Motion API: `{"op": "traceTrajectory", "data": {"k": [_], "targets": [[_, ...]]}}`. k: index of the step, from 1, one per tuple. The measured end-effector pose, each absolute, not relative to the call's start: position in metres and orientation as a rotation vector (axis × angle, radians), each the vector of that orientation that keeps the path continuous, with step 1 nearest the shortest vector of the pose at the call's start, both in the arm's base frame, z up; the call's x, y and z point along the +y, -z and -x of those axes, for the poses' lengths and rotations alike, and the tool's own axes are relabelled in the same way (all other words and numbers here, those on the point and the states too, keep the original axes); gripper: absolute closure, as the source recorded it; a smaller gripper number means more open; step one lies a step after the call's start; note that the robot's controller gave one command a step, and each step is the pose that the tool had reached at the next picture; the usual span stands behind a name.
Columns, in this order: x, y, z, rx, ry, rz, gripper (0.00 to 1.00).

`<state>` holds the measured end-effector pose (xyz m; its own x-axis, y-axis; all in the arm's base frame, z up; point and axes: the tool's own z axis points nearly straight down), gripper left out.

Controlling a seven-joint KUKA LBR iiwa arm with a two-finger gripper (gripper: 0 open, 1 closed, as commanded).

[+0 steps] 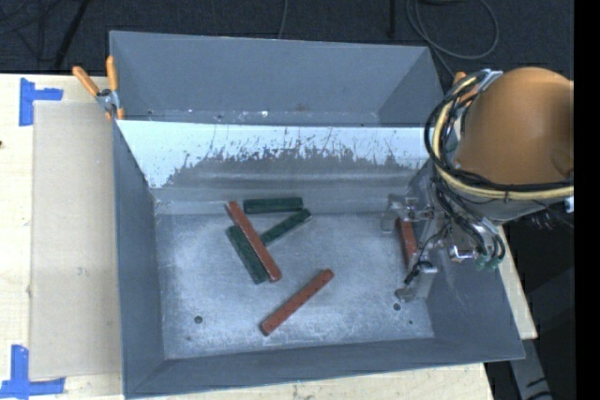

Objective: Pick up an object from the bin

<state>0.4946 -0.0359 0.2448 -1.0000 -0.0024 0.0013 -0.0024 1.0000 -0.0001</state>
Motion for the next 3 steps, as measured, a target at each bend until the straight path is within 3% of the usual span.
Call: {"op": "traceTrajectory", "data": {"k": [1, 2, 3], "targets": [[0.041, -0.065, -0.499, -3.127, 0.002, -0.185, 0.0], [0.04, -0.069, -0.501, -3.134, 0.0, -0.184, 1.0], [0.019, -0.216, -0.513, -3.133, -0.002, -0.334, 1.0]]}}
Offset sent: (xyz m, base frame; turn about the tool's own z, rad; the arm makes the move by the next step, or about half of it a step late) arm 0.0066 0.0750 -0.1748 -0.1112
